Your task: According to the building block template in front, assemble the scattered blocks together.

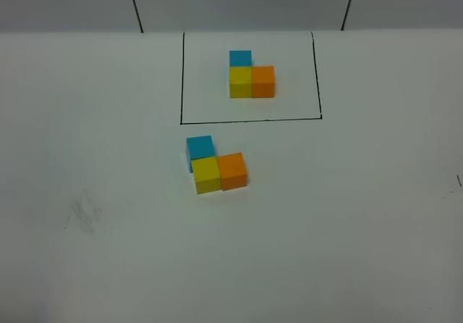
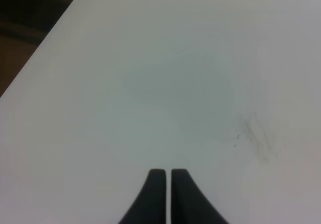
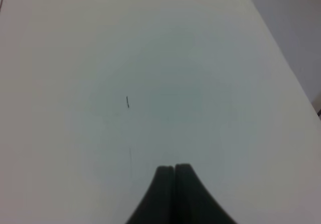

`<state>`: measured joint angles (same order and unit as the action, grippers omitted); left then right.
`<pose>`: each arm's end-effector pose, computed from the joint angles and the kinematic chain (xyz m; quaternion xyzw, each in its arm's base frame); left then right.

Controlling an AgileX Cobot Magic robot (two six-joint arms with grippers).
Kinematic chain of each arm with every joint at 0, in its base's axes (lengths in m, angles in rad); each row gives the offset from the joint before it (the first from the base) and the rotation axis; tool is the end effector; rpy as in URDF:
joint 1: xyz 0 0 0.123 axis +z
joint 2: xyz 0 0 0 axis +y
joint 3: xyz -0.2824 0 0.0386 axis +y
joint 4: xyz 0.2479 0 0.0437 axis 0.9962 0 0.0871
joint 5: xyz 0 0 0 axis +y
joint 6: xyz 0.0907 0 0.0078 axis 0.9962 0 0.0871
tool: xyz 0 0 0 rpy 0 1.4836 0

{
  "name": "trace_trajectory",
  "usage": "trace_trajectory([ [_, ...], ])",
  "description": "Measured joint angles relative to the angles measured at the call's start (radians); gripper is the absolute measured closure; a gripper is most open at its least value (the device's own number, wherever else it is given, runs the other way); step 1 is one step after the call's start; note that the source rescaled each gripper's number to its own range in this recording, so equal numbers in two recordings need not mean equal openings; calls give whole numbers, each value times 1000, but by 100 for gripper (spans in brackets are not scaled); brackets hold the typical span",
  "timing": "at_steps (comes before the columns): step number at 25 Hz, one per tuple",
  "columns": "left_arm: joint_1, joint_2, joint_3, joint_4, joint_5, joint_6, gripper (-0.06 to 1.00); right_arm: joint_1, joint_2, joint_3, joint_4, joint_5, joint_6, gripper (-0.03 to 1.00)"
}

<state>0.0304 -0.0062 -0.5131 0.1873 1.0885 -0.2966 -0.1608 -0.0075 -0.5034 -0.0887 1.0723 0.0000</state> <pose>-0.0098 0.0147 0.2797 -0.1444 0.8394 0.0241 0.5235 -0.0081 -0.0059 0.2774 0.0707 0.8496 -0.0860 0.5155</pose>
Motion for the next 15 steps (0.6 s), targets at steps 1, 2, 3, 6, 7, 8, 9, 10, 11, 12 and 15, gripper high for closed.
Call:
trace_trajectory([
  [1, 0, 0, 0, 0, 0, 0, 94, -1, 0, 0, 0, 0, 0, 97],
  [2, 0, 0, 0, 0, 0, 0, 94, -2, 0, 0, 0, 0, 0, 97],
  [3, 0, 0, 0, 0, 0, 0, 94, -2, 0, 0, 0, 0, 0, 97],
  [6, 0, 0, 0, 0, 0, 0, 94, -2, 0, 0, 0, 0, 0, 97],
  [7, 0, 0, 0, 0, 0, 0, 94, -2, 0, 0, 0, 0, 0, 97],
  [8, 0, 0, 0, 0, 0, 0, 94, -2, 0, 0, 0, 0, 0, 97],
  [9, 0, 0, 0, 0, 0, 0, 94, -2, 0, 0, 0, 0, 0, 97],
  [10, 0, 0, 0, 0, 0, 0, 94, -2, 0, 0, 0, 0, 0, 97],
  [11, 0, 0, 0, 0, 0, 0, 94, -2, 0, 0, 0, 0, 0, 97],
  [12, 0, 0, 0, 0, 0, 0, 94, -2, 0, 0, 0, 0, 0, 97],
  [15, 0, 0, 0, 0, 0, 0, 94, -2, 0, 0, 0, 0, 0, 97],
])
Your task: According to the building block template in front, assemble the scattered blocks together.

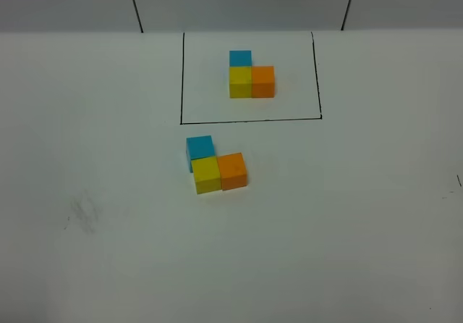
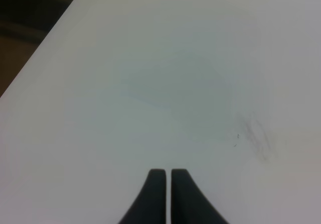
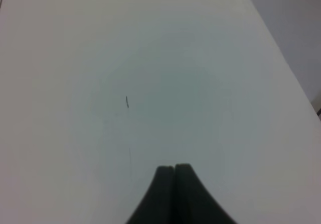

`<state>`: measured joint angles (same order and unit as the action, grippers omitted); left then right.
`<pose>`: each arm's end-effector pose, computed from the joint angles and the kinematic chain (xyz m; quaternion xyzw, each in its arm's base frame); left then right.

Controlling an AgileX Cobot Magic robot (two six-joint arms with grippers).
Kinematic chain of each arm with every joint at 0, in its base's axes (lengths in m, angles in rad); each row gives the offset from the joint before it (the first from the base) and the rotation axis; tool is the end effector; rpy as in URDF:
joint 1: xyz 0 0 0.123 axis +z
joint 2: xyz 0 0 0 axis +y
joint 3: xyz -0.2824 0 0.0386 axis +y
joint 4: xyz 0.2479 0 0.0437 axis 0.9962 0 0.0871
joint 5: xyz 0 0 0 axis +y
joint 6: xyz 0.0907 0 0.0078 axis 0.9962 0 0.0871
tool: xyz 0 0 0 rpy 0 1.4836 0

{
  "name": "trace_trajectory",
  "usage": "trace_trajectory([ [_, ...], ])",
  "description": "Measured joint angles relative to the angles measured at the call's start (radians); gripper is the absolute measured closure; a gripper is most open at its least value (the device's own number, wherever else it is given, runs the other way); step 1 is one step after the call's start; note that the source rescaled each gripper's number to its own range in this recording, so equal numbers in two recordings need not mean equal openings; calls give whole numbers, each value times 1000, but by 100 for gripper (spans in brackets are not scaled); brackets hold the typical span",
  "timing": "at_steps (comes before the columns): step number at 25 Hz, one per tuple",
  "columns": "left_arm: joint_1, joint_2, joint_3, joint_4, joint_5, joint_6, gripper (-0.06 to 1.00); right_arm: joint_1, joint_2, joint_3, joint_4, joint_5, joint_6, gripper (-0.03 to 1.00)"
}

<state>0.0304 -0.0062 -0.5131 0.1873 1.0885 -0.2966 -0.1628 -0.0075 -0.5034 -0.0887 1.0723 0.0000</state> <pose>-0.0098 0.0147 0.2797 -0.1444 0.8394 0.0241 0.5235 -0.0081 -0.0059 0.2774 0.0715 0.8496 -0.0865 0.5154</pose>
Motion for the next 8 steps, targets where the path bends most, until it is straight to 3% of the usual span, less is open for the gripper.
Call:
trace_trajectory([
  [8, 0, 0, 0, 0, 0, 0, 94, 0, 0, 0, 0, 0, 0, 97],
])
